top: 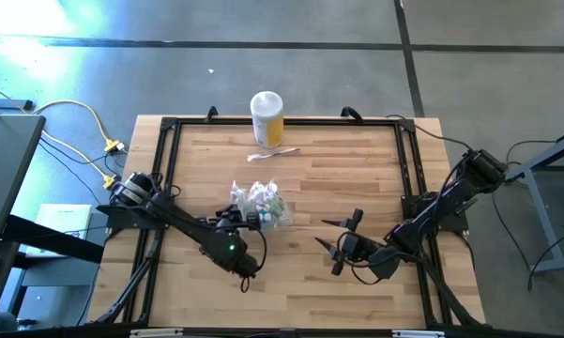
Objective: Pick & Place toothbrushing station
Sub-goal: Put the violet toothbrush into the transparent organizer
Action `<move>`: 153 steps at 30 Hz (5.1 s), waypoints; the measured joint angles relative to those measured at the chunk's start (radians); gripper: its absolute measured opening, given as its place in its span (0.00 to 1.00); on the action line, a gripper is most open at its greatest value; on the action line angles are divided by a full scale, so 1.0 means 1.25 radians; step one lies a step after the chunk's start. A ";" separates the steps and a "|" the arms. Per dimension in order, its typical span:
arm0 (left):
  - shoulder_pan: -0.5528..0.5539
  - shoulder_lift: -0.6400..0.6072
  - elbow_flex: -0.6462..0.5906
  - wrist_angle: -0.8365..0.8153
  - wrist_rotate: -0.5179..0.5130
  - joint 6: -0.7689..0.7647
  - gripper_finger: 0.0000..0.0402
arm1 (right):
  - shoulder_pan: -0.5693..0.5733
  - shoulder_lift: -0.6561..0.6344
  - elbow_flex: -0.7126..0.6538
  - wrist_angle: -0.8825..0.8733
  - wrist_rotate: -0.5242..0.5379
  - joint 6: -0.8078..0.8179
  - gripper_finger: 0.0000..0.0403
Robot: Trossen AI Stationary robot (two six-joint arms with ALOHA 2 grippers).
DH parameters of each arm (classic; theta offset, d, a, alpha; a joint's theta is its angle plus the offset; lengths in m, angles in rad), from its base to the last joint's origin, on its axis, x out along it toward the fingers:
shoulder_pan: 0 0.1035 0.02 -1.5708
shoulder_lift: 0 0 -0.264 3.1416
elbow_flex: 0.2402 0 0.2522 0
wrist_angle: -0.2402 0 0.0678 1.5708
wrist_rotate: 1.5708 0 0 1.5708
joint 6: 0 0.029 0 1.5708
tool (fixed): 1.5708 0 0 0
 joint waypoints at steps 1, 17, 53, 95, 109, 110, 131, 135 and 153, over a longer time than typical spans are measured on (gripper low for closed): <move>-0.004 0.000 0.000 0.001 0.000 -0.001 0.01 | 0.000 0.000 0.000 -0.001 0.000 0.000 0.57; -0.026 0.013 0.000 0.086 0.026 0.021 0.12 | 0.000 0.000 0.000 -0.001 -0.003 -0.008 0.57; -0.092 -0.037 0.160 0.000 -0.132 -0.017 0.50 | 0.000 0.000 0.000 -0.001 -0.006 -0.010 0.57; 0.185 -1.039 -0.609 0.904 0.198 -0.531 0.50 | -1.026 0.186 0.297 -0.388 -1.083 -0.110 0.57; 0.364 -1.040 -0.759 1.034 0.492 -0.546 0.50 | -1.031 0.413 0.472 -0.484 -1.095 -0.235 0.57; 0.373 -1.042 -0.765 1.034 0.501 -0.549 0.50 | -1.031 0.421 0.476 -0.492 -1.095 -0.235 0.57; 0.442 -1.044 -0.800 1.111 0.594 -0.552 0.50 | -1.036 0.486 0.490 -0.547 -1.036 -0.204 0.57; 0.442 -1.042 -0.801 1.111 0.594 -0.550 0.50 | -1.034 0.493 0.503 -0.542 -1.005 -0.215 0.57; 0.442 -1.042 -0.801 1.079 0.594 -0.562 0.50 | -1.035 0.493 0.504 -0.580 -0.991 -0.312 0.04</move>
